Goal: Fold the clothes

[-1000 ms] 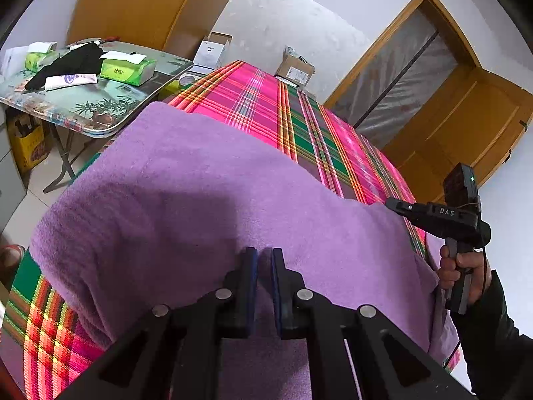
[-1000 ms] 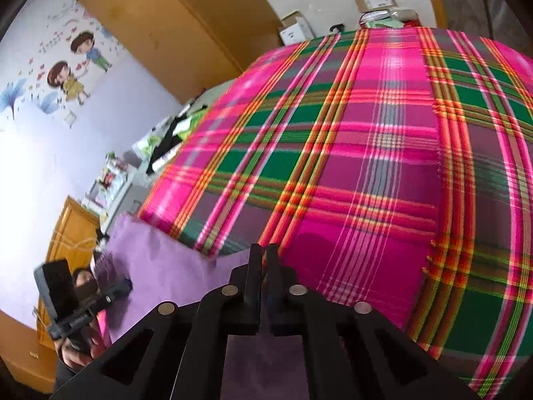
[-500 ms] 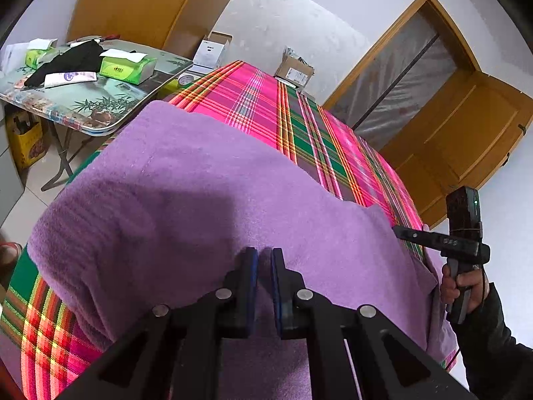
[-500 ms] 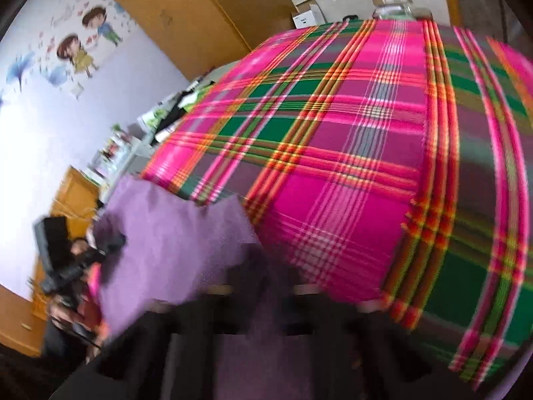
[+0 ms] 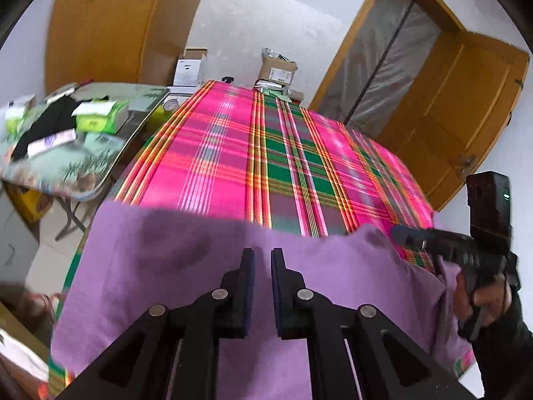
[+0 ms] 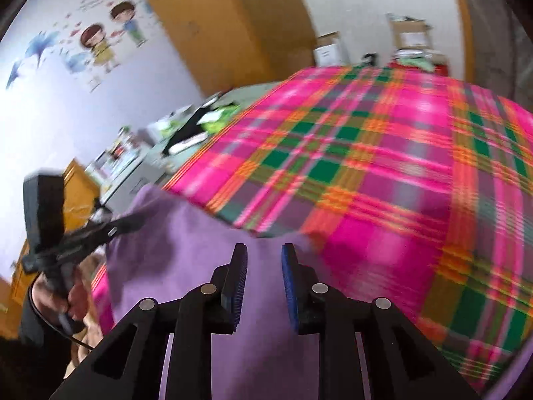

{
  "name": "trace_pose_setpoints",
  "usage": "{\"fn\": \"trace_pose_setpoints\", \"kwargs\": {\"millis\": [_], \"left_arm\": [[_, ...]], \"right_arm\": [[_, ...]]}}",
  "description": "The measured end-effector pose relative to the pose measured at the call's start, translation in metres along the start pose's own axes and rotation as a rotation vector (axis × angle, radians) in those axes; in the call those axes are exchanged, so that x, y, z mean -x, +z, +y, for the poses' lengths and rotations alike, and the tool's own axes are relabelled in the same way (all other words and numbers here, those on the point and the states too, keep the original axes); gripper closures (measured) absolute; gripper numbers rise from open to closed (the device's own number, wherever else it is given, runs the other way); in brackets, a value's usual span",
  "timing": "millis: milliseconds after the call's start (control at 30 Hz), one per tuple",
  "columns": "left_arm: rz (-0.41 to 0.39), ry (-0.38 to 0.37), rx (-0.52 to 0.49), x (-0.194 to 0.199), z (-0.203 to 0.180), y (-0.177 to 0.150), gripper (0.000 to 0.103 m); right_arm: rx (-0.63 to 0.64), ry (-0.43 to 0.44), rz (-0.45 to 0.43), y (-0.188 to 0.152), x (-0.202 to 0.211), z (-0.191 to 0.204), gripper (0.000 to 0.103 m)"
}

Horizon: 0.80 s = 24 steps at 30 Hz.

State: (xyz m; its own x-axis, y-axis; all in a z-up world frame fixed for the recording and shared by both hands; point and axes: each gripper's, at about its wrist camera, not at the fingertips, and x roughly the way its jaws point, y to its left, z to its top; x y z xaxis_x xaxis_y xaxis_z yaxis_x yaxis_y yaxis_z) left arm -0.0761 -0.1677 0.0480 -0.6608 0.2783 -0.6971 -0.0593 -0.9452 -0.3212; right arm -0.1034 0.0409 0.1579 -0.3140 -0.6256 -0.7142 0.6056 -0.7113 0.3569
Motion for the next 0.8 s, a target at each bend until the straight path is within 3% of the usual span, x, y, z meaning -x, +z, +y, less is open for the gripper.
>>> {"fn": "trace_pose_setpoints", "kwargs": {"millis": [167, 233, 300, 467, 533, 633, 800], "left_arm": [[0.066, 0.092, 0.012, -0.03, 0.014, 0.002, 0.094], [0.091, 0.096, 0.048, -0.038, 0.027, -0.001, 0.094], [0.082, 0.07, 0.075, -0.033, 0.035, -0.003, 0.094], [0.003, 0.085, 0.068, -0.004, 0.048, -0.002, 0.094], [0.013, 0.108, 0.099, -0.006, 0.063, -0.003, 0.094], [0.028, 0.07, 0.154, -0.011, 0.079, -0.006, 0.094], [-0.032, 0.07, 0.124, 0.008, 0.07, 0.001, 0.094]], "right_arm": [[0.055, -0.007, 0.076, 0.008, -0.047, 0.03, 0.083], [0.053, -0.029, 0.101, 0.008, -0.063, 0.029, 0.083], [0.035, -0.045, 0.103, 0.01, -0.071, 0.023, 0.088], [0.055, -0.018, 0.076, 0.016, -0.063, 0.033, 0.083], [0.073, -0.024, 0.091, 0.015, -0.069, 0.036, 0.083], [0.059, -0.045, 0.118, 0.014, -0.079, 0.032, 0.086], [0.025, -0.035, 0.088, 0.011, -0.063, 0.027, 0.084]]}}
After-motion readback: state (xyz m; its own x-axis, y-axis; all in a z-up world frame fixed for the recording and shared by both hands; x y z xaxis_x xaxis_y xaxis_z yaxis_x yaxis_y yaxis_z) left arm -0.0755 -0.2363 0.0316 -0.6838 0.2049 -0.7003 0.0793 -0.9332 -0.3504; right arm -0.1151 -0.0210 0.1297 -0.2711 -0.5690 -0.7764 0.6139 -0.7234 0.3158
